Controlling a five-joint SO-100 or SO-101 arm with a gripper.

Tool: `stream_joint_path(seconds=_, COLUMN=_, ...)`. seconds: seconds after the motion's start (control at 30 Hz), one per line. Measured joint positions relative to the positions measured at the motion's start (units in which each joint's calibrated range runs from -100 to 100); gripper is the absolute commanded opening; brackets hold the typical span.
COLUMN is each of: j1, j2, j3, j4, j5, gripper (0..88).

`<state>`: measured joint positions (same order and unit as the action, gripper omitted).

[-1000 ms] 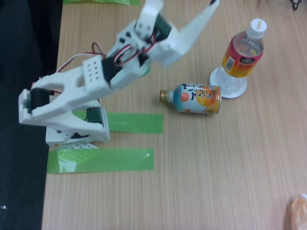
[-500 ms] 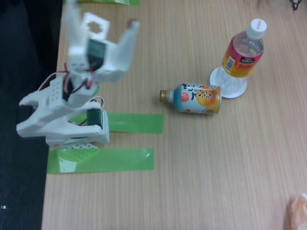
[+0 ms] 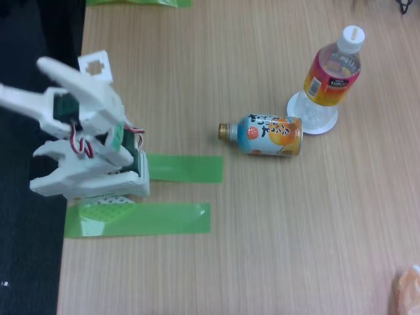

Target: Pick up the plastic bottle and stand it up on the white place

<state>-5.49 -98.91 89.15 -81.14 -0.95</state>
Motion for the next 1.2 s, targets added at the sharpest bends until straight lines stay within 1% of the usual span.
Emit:
stream_joint_path(seconds=0.07, j1=0.00, j2=0.00, j3=3.25, j4=-7.14, j5=0.00, gripper=29.0)
stream_joint_path(seconds=0.13, j1=0.22, j2=0.00, j3=5.87, j4=-11.64, j5=0.00, gripper=23.2)
stream_joint_path(seconds=0.23, j1=0.82, j2=0.00, j3=8.31, j4=-15.63, j5=0.00, gripper=15.5)
stream_joint_path(seconds=0.33, j1=0.52, j2=0.00, j3=9.58, j4=-16.82, j5=0.00, gripper=11.9)
stream_joint_path(seconds=0.5, j1=0.90, j2=0.00, j3=9.94, j4=-16.91, j5=0.89, gripper=12.0)
stream_joint_path(seconds=0.6, j1=0.82, j2=0.00, j3=9.94, j4=-16.91, j5=3.36, gripper=12.0)
stream_joint_path(seconds=0.67, j1=0.82, j2=0.00, j3=9.94, j4=-16.91, j5=4.00, gripper=11.9)
stream_joint_path(seconds=1.2, j1=0.75, j2=0.00, j3=9.94, j4=-16.91, j5=4.42, gripper=11.9)
